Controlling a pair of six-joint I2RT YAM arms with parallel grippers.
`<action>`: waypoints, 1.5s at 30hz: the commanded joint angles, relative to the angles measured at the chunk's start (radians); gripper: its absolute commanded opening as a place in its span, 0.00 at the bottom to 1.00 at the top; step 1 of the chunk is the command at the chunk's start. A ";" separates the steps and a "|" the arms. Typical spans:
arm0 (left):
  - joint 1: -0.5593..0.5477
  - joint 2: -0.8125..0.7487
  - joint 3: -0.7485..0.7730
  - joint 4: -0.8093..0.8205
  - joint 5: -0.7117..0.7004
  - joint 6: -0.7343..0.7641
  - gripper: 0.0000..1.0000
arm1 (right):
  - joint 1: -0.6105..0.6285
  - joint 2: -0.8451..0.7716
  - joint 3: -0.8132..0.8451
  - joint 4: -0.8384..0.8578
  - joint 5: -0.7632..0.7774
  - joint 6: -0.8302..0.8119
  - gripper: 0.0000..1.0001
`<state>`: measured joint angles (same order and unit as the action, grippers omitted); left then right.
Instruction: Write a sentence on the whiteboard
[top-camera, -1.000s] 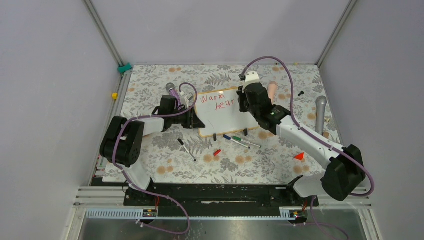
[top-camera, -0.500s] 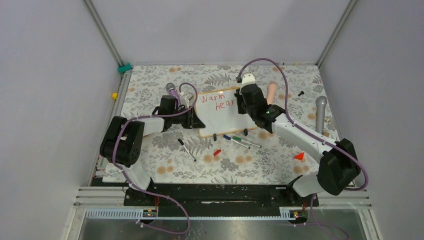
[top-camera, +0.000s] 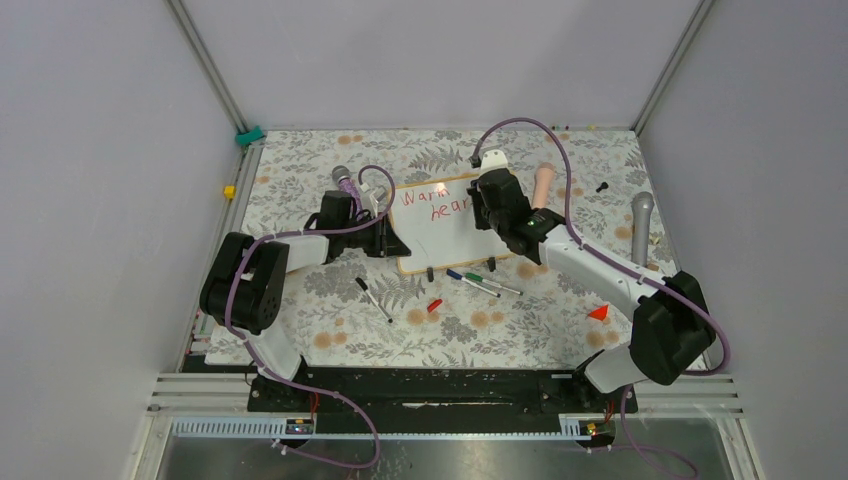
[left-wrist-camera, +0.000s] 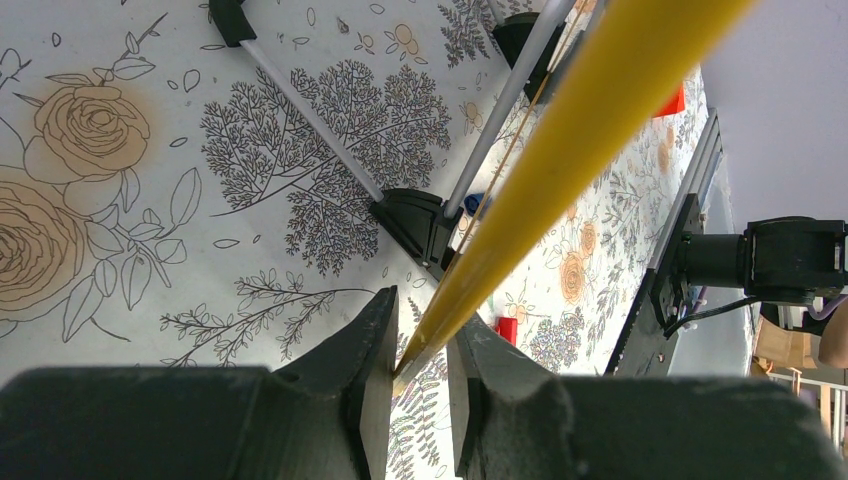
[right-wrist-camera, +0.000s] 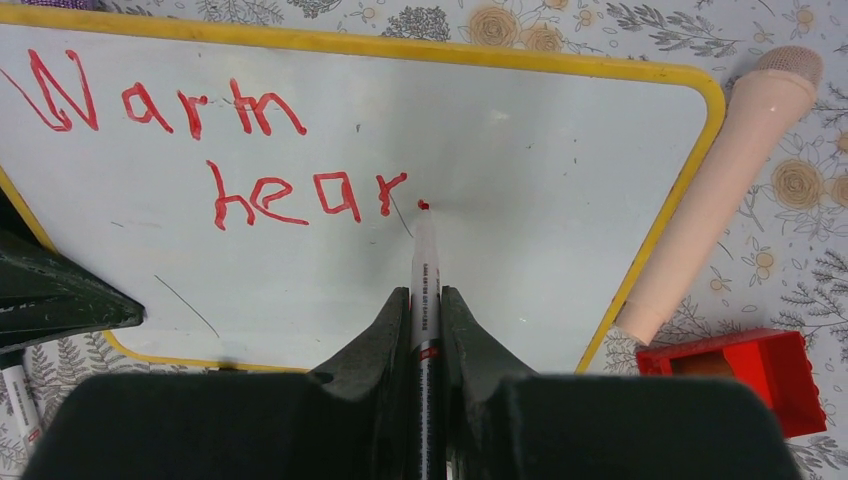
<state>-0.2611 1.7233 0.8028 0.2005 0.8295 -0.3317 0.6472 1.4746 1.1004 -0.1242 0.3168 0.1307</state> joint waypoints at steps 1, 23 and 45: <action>-0.003 0.016 0.021 -0.025 -0.053 0.010 0.00 | -0.004 0.019 0.042 0.000 0.065 -0.002 0.00; -0.003 0.016 0.019 -0.025 -0.052 0.010 0.00 | -0.004 -0.050 0.016 -0.006 0.120 -0.015 0.00; -0.003 0.019 0.019 -0.023 -0.051 0.010 0.00 | -0.006 -0.007 0.083 0.015 0.071 -0.016 0.00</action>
<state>-0.2611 1.7233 0.8028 0.2001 0.8303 -0.3290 0.6468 1.4528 1.1332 -0.1284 0.3988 0.1268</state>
